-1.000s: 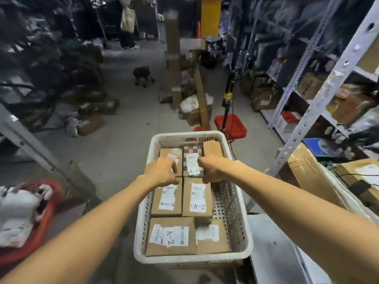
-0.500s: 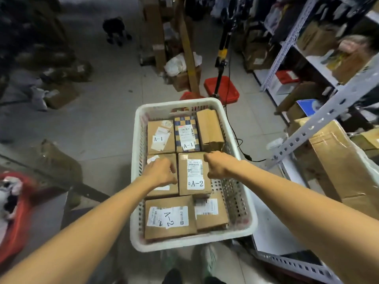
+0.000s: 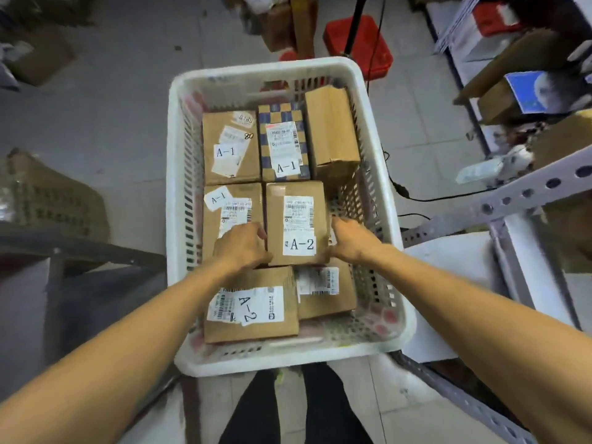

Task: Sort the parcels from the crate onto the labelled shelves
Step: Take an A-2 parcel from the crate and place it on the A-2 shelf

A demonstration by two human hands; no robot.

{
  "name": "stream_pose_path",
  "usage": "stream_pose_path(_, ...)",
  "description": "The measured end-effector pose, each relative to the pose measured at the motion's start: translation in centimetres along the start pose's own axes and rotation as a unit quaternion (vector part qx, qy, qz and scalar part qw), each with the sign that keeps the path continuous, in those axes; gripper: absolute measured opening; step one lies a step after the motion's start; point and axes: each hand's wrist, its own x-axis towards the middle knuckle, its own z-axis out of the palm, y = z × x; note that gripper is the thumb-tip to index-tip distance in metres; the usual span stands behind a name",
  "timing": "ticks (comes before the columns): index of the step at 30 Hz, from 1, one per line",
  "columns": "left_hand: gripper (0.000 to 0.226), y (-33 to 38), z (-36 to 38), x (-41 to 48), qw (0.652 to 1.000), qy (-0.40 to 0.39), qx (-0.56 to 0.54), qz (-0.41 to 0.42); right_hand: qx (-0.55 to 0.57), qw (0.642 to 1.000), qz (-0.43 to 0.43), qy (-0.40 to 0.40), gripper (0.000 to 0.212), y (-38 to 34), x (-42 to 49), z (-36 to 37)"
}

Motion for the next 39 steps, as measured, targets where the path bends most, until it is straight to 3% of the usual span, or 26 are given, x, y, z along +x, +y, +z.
stream_pose_path(6,0.051,-0.4,1.6,3.0,0.999,0.038,-0.031,-0.01,0.213,0.973,0.065,0.056,0.059,0.8,4.3,1.7)
stream_pose_path(9,0.055,-0.2,2.3,4.1,0.997,0.044,-0.067,-0.005,0.313,0.944,0.102,0.03,0.067,0.9,5.6,2.5)
stream_pose_path(12,0.06,0.2,3.1,5.1,0.994,0.036,-0.099,-0.017,0.374,0.918,0.13,0.015,0.058,1.1,6.7,3.5)
stream_pose_path(16,0.068,0.6,3.9,6.1,0.992,0.022,-0.121,-0.035,0.378,0.913,0.155,0.016,0.051,1.0,8.0,4.1)
stream_pose_path(23,0.061,1.4,4.9,7.7,0.986,0.018,-0.144,-0.077,0.39,0.902,0.182,0.021,0.053,1.6,9.5,4.3)
stream_pose_path(28,0.079,2.4,5.2,7.7,0.962,0.013,-0.244,-0.124,0.377,0.904,0.192,0.062,0.053,1.5,8.5,4.6)
stream_pose_path(34,0.07,2.4,3.9,5.9,0.927,0.026,-0.342,-0.151,0.364,0.914,0.166,0.073,0.049,0.9,6.0,2.9)
stream_pose_path(37,0.096,3.0,2.6,4.7,0.898,0.022,-0.415,-0.146,0.374,0.91,0.165,0.072,0.049,0.3,3.8,1.3)
stream_pose_path(39,0.101,3.6,1.7,3.8,0.89,0.021,-0.433,-0.139,0.382,0.908,0.156,0.074,0.054,-0.1,2.3,0.5)
